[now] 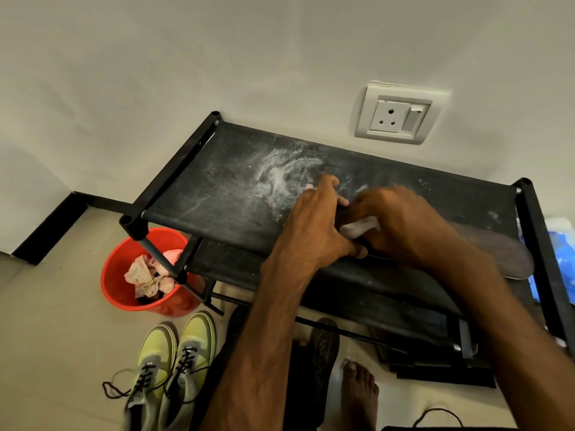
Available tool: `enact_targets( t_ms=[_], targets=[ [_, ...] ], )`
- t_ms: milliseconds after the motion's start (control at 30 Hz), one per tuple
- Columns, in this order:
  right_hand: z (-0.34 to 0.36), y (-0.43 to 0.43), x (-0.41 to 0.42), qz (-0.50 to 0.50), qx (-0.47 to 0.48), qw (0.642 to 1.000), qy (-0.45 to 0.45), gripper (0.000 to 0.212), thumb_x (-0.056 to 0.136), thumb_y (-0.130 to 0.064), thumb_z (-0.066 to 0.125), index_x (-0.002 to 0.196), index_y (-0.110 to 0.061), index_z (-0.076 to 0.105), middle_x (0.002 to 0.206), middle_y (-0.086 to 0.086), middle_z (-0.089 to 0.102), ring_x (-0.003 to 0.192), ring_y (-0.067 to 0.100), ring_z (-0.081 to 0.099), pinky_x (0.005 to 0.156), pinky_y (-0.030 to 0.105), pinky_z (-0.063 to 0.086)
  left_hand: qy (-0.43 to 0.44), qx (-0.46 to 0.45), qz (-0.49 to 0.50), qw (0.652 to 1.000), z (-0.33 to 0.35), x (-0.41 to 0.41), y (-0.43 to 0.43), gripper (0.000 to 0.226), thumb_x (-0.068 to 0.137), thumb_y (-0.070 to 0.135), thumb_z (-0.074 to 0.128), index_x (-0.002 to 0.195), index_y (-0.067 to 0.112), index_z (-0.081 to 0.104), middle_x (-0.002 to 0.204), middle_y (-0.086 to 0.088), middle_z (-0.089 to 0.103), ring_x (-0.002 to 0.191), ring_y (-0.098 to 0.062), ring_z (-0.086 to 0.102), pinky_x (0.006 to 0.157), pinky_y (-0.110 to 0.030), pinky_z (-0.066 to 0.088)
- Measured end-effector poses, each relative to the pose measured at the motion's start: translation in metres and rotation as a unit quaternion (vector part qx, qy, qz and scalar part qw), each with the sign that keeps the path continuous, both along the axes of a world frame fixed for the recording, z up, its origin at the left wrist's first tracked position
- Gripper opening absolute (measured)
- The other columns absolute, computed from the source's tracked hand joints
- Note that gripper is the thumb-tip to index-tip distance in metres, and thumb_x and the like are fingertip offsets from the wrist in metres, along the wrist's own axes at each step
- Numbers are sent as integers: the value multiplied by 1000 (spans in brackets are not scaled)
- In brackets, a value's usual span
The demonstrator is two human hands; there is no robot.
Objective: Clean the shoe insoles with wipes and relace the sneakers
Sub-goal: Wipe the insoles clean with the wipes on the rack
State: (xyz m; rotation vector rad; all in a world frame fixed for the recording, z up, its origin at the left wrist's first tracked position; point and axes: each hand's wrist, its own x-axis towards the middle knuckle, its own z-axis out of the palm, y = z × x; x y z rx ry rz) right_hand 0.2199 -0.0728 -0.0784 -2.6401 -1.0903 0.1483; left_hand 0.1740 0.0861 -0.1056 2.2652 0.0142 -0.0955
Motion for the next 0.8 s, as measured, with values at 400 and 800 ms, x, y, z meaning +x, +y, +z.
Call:
enact_targets(
  t_ms=[400, 800],
  targets=[
    [2, 7, -3, -18, -42, 999, -7, 24, 83, -26, 75, 104, -35, 78, 108, -2, 70, 101, 23, 64, 78, 39, 53, -14, -4, 11, 1000, -3, -4, 0, 110, 59, 34, 96, 146, 22, 30, 127, 10, 55, 117, -6, 40, 94, -28, 38],
    [-8, 27, -8, -83, -16, 989, -117, 32, 83, -20, 73, 116, -24, 75, 110, 3, 69, 111, 26, 56, 72, 37, 42, -4, 19, 10, 1000, 4, -6, -1, 109, 55, 33, 98, 141, 24, 31, 137, -3, 45, 120, -18, 47, 97, -31, 45]
  ],
)
